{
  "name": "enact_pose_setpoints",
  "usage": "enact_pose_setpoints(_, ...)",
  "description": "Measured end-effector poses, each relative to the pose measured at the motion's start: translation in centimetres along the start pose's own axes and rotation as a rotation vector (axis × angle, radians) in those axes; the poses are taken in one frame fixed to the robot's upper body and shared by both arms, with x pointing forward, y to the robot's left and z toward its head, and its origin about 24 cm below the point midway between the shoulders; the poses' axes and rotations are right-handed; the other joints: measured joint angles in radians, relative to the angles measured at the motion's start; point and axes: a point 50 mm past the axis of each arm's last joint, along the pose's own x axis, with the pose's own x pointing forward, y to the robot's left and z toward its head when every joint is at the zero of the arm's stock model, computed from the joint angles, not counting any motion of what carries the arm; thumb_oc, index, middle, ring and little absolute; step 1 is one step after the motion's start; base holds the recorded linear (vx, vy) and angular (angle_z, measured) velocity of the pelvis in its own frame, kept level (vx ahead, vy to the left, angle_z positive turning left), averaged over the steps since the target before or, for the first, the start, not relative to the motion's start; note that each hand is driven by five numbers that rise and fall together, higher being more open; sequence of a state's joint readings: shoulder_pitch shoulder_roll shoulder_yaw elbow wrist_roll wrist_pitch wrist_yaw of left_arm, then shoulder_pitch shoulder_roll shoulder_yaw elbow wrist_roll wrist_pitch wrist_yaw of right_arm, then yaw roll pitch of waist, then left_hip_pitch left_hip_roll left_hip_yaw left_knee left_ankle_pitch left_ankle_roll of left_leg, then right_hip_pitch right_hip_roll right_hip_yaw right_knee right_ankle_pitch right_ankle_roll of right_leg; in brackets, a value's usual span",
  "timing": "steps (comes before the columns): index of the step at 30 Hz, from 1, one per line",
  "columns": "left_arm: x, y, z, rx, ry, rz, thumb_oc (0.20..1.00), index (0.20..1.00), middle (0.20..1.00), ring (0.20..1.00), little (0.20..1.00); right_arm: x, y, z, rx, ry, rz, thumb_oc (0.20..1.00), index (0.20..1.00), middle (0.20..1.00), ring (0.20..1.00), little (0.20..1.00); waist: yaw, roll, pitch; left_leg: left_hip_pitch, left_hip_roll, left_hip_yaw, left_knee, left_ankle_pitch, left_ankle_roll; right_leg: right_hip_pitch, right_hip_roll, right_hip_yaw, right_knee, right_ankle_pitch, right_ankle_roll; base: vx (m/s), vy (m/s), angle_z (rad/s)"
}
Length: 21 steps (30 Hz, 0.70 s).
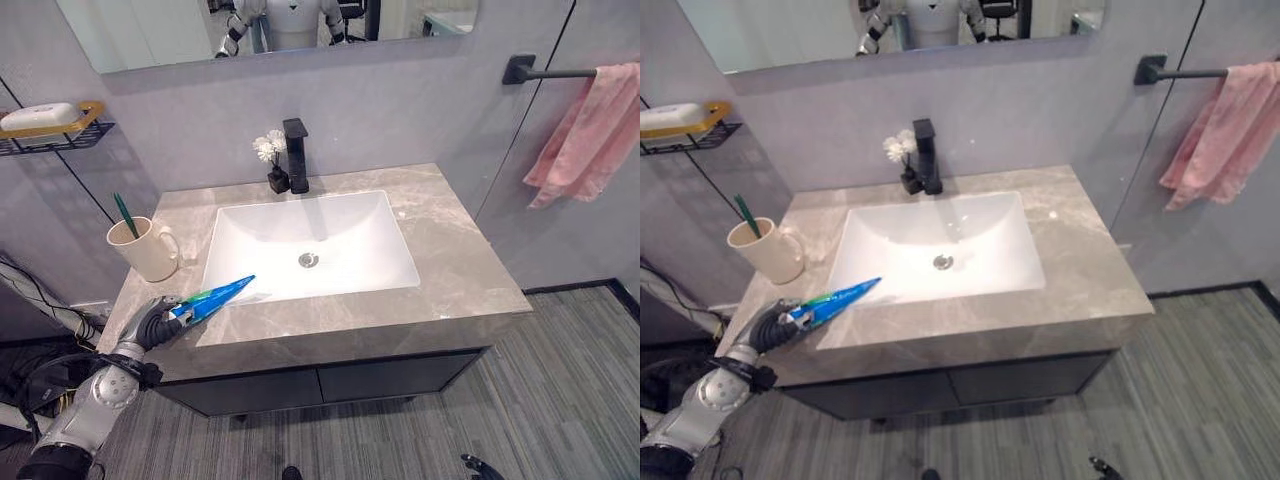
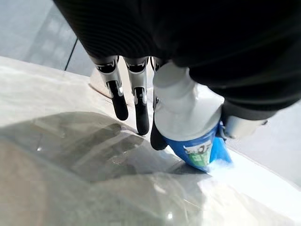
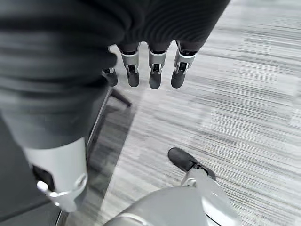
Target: Put brush and paste in cup on sink, flatten towel.
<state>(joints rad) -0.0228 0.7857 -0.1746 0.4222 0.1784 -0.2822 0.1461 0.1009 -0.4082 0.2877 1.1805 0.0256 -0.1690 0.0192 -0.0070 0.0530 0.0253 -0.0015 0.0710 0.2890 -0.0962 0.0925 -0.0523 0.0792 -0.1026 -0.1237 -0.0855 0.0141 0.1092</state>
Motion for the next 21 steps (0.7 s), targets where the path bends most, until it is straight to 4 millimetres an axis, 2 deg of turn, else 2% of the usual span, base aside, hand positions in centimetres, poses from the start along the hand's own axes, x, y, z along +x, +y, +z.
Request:
enact_pose_setpoints(4, 0.2, -0.6, -0.1, 0.033, 0.004, -0.024, 0.200, 0.200, 0.200, 0.200, 0.200, -0.2, -0.3, -1.7, 0.108, 0.091, -0.050, 1.000, 1.000, 1.000, 1.000, 1.000, -0.004, -0.005, -0.021, 0.007, -0.001, -0.007, 0.000, 0.000, 0.000, 0.012, 0.000, -0.008, 0.001, -0.002, -0.001, -0.03, -0.009, 0.05)
enact_pose_setpoints(13, 0.2, -0.2, 0.6, 0.167, -0.051, -0.040, 0.200, 0.200, 0.200, 0.200, 0.200, -0.7, -2.9, -2.8, 0.469, 0.112, -0.213, 1.000, 1.000, 1.000, 1.000, 1.000, -0.007, -0.023, -0.039, 0.017, 0.001, -0.019, 0.000, 0.001, -0.002, 0.027, 0.002, -0.019, 0.001, -0.004, -0.003, -0.01, -0.010, 0.03)
enact_pose_setpoints(18, 0.5, 2.6, 1.3, 0.389, -0.119, -0.038, 0.200, 0.200, 0.200, 0.200, 0.200, -1.5, -7.7, -2.7, 0.683, 0.057, -0.402, 1.000, 1.000, 1.000, 1.000, 1.000, -0.010, -0.043, -0.051, 0.018, -0.001, -0.025, 0.000, 0.002, -0.002, 0.030, 0.002, -0.023, 0.001, -0.002, -0.006, 0.00, -0.002, 0.01)
enact_pose_setpoints(21, 1.3, 5.2, 2.5, 0.501, -0.169, 0.019, 0.200, 0.200, 0.200, 0.200, 0.200, -2.7, -12.1, -1.9, 0.777, -0.031, -0.550, 1.000, 1.000, 1.000, 1.000, 1.000, -0.011, -0.056, -0.056, 0.020, -0.002, -0.030, 0.000, 0.002, -0.001, 0.039, 0.001, -0.028, 0.001, -0.002, -0.006, 0.00, -0.010, 0.06)
